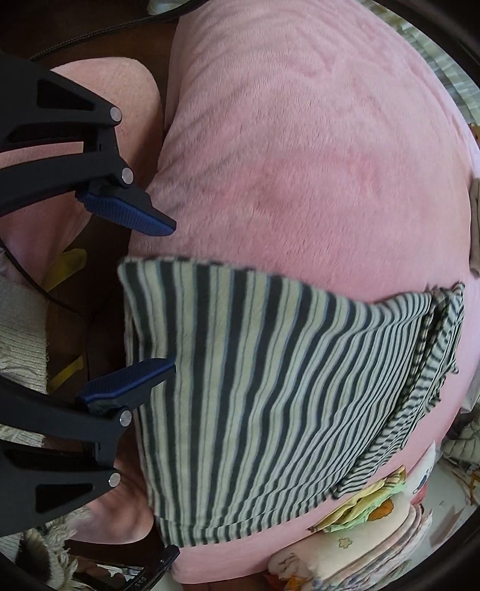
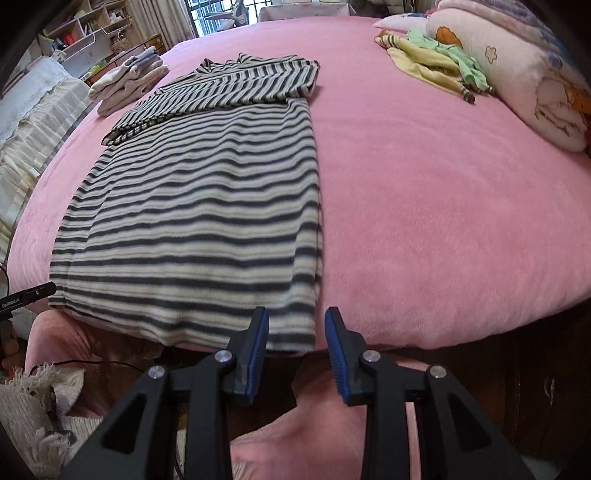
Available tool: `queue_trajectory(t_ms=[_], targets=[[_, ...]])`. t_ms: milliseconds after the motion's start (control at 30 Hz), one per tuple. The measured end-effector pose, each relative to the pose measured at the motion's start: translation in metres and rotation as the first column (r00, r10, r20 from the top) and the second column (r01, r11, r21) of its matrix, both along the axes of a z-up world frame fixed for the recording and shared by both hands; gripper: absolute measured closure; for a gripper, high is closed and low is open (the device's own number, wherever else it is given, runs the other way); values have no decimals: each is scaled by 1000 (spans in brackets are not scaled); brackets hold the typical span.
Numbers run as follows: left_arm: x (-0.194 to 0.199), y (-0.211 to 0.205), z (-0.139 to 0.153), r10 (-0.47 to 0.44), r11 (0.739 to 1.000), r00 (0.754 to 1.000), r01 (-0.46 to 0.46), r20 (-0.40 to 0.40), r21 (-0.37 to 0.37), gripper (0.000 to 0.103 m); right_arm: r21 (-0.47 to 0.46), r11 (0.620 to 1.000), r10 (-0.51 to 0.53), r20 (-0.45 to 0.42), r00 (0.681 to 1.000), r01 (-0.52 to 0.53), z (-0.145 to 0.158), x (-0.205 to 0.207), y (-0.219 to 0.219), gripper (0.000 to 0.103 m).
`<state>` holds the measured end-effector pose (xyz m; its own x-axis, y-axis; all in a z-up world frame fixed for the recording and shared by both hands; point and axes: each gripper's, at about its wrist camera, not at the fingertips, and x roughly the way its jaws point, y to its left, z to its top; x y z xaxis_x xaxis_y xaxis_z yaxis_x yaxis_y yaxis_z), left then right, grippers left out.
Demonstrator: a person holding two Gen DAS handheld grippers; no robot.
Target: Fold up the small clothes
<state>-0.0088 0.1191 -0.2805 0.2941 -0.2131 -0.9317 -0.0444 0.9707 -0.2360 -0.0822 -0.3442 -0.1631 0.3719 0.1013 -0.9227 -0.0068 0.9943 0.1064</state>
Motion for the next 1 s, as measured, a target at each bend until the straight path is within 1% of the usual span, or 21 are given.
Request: queue_trajectory(t_ms=[200,467,533,567,733,867,933,967,1000], targets=[[-6,-11,-8,-20,1000,1000,20,-24,-6,36,6,1000,-1,-14,1000,1,-9,-1,2,71],[-4,2,-20,30,996,999,-34,-44,-82,38,2,1000,-13,-15,1000,13,-14,1,0,71],[-3,8,-24,43,993,998,-48,-56,-105,43,-1,1000,-19,-14,1000,19,-15,2,-2,71],[-2,11,-26,46,992,997,-54,-64,-117,49,-1,1000,-21,-15,1000,21,-16,3,-4,71],[0,17,-38,65,979,993,-82,-98,-185,58,32,999,-28,-39,999,29,-25,6,-7,71],[3,21,-44,79,970,991,-101,-107,-222,66,65,997,-27,-65,998,31,-33,9,-7,71],[5,22,-45,82,967,991,-104,-104,-233,76,96,995,-25,-77,997,32,-36,10,-7,72],[5,22,-45,78,965,992,-101,-101,-242,86,115,993,-19,-80,997,28,-37,11,-8,80],[6,21,-44,77,966,992,-98,-97,-238,88,132,991,-13,-85,996,24,-37,11,-7,90]])
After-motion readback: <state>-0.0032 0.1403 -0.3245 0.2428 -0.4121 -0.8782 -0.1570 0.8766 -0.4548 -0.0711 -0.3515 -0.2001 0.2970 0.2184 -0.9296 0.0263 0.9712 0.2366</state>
